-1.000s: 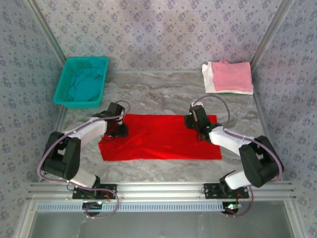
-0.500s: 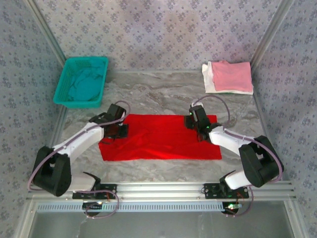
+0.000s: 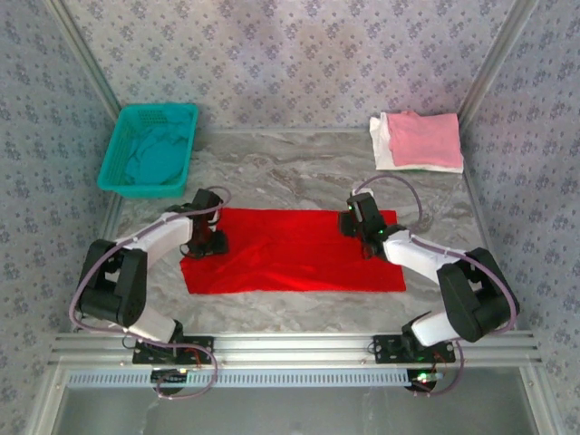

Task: Fold and stack the t-shirts

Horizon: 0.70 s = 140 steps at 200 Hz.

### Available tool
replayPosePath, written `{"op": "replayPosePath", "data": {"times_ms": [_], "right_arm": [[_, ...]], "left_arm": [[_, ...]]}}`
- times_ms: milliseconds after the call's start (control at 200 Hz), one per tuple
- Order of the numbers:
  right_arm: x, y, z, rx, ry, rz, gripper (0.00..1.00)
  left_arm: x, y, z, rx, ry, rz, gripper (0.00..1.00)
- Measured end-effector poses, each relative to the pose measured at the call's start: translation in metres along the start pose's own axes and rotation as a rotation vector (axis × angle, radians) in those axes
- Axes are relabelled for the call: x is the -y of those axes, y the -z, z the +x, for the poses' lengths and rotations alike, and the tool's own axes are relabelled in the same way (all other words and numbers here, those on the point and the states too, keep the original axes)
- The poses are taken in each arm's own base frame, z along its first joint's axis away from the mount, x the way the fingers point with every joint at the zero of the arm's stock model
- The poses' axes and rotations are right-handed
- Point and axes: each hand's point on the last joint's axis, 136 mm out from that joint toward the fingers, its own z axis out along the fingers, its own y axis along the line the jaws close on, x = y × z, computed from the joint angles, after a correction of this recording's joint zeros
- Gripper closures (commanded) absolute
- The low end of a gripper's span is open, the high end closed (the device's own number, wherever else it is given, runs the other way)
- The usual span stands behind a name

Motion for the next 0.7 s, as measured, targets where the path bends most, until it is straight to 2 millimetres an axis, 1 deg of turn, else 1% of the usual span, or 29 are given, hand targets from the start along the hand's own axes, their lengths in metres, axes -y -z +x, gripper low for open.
{"op": "replayPosePath", "data": {"times_ms": [40, 105, 145, 205, 290, 360, 495, 585, 650, 670, 700], "right_arm": [[0.0, 0.0, 0.0, -0.001, 0.0, 0.0, 0.45], [0.001, -0.001, 0.001, -0.003, -0.001, 0.002, 0.45], [0.001, -0.001, 0.001, -0.004, -0.002, 0.003, 0.45], [0.001, -0.001, 0.002, -0.006, -0.007, 0.004, 0.44], [0.002, -0.002, 0.003, -0.012, -0.007, 0.006, 0.44], [0.002, -0.003, 0.004, -0.015, -0.01, 0.009, 0.44], [0.003, -0.004, 0.006, -0.024, -0.009, 0.013, 0.44], [0.004, -0.005, 0.007, -0.029, -0.012, 0.015, 0.44], [0.005, -0.006, 0.008, -0.032, -0.013, 0.016, 0.44], [0.005, -0.006, 0.008, -0.033, -0.014, 0.016, 0.44], [0.005, -0.007, 0.008, -0.034, -0.013, 0.015, 0.43]], "left_arm": [[0.0, 0.0, 0.0, -0.001, 0.005, -0.001, 0.79], [0.001, 0.0, 0.0, -0.001, 0.002, 0.003, 0.88], [0.001, 0.0, 0.0, 0.0, -0.002, 0.004, 0.95], [0.001, 0.0, 0.0, 0.002, -0.005, 0.003, 1.0], [0.002, 0.004, -0.001, 0.013, -0.015, 0.002, 1.0], [0.004, 0.011, -0.001, 0.034, -0.025, 0.009, 1.0], [0.018, 0.028, -0.002, 0.091, -0.072, 0.039, 1.0], [0.027, 0.037, 0.003, 0.11, -0.101, 0.053, 1.0], [0.027, 0.039, 0.005, 0.114, -0.099, 0.047, 0.84], [0.026, 0.039, 0.005, 0.113, -0.094, 0.041, 0.78], [0.023, 0.038, 0.005, 0.114, -0.079, 0.031, 0.66]]}}
